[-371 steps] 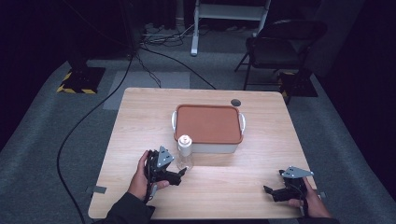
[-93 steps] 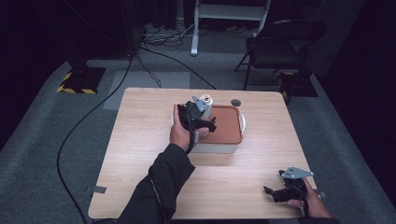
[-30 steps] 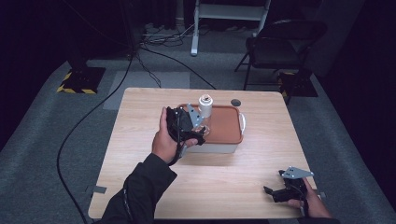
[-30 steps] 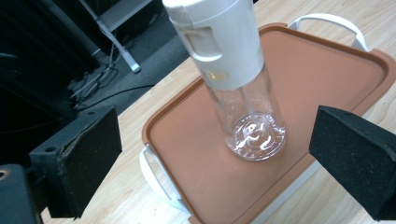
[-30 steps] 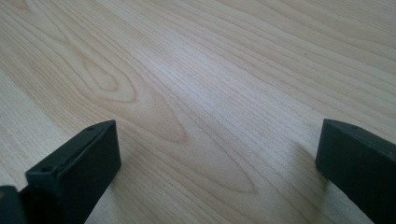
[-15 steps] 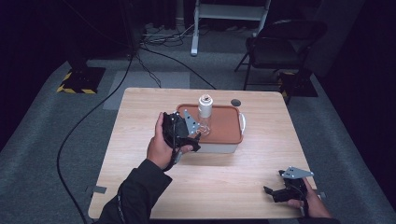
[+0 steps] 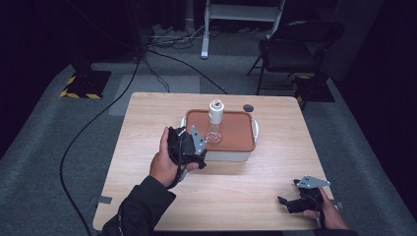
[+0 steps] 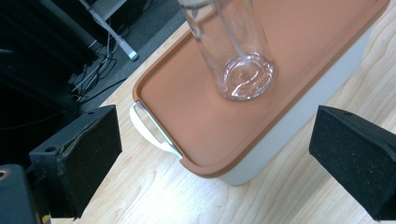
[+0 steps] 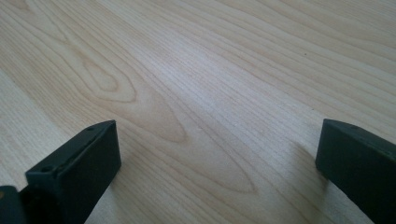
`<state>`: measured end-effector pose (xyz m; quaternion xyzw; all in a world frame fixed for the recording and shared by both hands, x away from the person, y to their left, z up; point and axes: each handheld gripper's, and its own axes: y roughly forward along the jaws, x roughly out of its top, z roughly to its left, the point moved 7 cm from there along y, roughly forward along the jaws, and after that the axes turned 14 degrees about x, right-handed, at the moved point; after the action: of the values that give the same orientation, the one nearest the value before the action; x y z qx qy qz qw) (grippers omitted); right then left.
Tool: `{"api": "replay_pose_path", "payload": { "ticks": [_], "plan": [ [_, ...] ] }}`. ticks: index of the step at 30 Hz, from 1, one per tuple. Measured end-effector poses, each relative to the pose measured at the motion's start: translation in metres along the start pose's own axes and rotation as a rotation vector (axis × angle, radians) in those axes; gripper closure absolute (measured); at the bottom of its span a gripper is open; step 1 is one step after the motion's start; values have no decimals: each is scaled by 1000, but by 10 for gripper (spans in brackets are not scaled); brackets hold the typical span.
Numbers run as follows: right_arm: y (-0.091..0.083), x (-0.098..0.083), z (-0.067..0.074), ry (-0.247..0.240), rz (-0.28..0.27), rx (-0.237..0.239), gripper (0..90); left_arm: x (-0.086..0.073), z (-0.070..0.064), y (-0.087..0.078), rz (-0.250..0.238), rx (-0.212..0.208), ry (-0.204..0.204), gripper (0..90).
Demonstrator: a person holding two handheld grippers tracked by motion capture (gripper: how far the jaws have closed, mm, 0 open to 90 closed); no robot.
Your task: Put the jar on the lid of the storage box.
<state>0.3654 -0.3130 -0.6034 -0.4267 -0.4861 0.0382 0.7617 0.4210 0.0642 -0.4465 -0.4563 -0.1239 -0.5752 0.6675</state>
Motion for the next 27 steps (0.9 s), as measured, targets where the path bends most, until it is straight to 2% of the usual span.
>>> {"api": "replay_pose_path", "payload": {
  "ticks": [23,27],
  "plan": [
    [0,0,0,0,0,0,0,-53,-10,5,79,-12,-2,24],
    [0,0,0,0,0,0,0,-63,-11,6,93,-14,-16,23]
  ]
}}
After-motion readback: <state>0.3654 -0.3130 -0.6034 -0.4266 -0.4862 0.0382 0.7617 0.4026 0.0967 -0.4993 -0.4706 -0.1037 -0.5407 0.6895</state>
